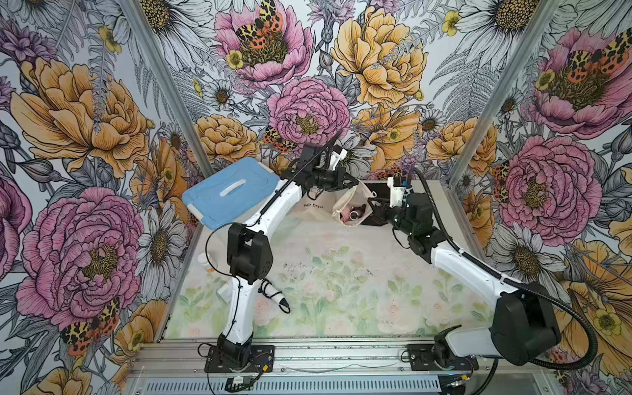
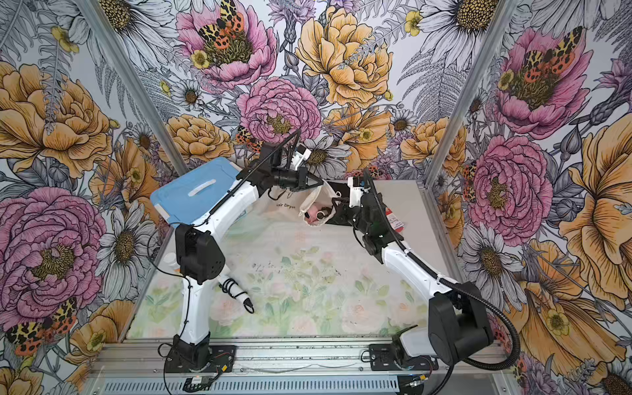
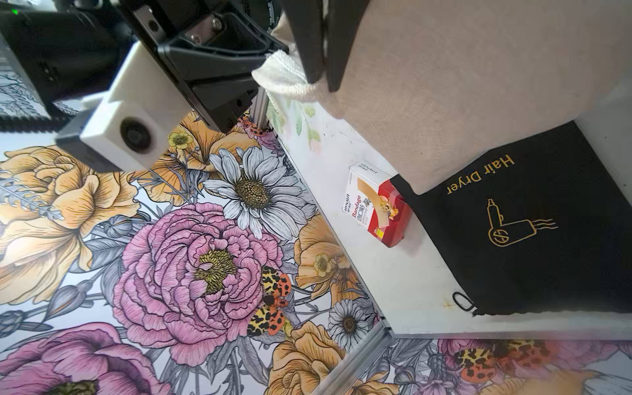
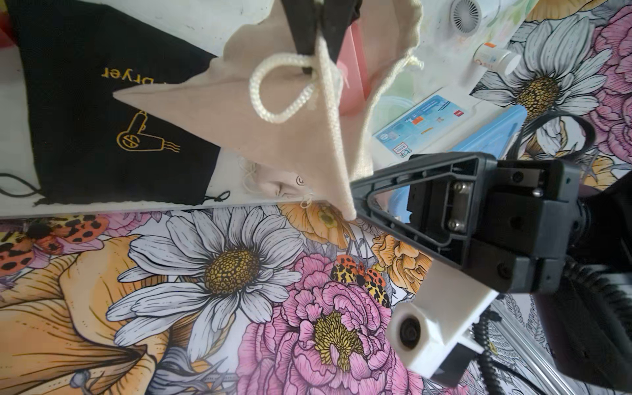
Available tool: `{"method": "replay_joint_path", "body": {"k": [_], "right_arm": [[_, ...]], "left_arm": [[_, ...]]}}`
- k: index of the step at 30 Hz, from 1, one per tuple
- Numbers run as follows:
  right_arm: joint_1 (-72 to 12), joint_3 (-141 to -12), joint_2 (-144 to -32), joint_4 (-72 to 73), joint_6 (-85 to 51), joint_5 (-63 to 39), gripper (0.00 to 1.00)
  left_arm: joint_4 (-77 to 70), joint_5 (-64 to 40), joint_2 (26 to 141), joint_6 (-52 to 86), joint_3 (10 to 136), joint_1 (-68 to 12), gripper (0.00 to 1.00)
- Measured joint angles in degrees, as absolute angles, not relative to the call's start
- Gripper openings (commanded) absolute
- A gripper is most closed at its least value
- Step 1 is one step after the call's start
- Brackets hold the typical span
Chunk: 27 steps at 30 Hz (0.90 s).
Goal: Pack away hair dryers
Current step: Place the drawstring bag at the center of the board.
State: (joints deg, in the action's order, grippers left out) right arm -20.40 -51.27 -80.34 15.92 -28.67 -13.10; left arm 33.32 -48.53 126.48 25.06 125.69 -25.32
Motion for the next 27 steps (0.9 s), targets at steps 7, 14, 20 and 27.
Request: {"method": "replay_joint_path", "body": {"k": [7,14,20,27], "right_arm": [[-21.5,-39.7,-85.0,30.2,-28.4,-10.3,0.00],[-22.0,-29.1,-80.8,32.8,-28.5,-8.7,0.00],[-22.7,-24.3,-71.6,24.9,-29.1,-7.3,0.46],[-22.9,-21.3,-63.7,15.6,-31.2,-8.2,0.67]], "left_arm": [[35.3,-47.3,128.7,21.8,123.2,-27.5,0.00],[34.2,-43.5,127.4,19.6,115.1,-32.0,0.25],[34.1,-39.5,122.3,17.5,106.5,-35.2,0.64],[33.2,-32.3,107.0,18.8,92.8,-35.1,0.72]]}}
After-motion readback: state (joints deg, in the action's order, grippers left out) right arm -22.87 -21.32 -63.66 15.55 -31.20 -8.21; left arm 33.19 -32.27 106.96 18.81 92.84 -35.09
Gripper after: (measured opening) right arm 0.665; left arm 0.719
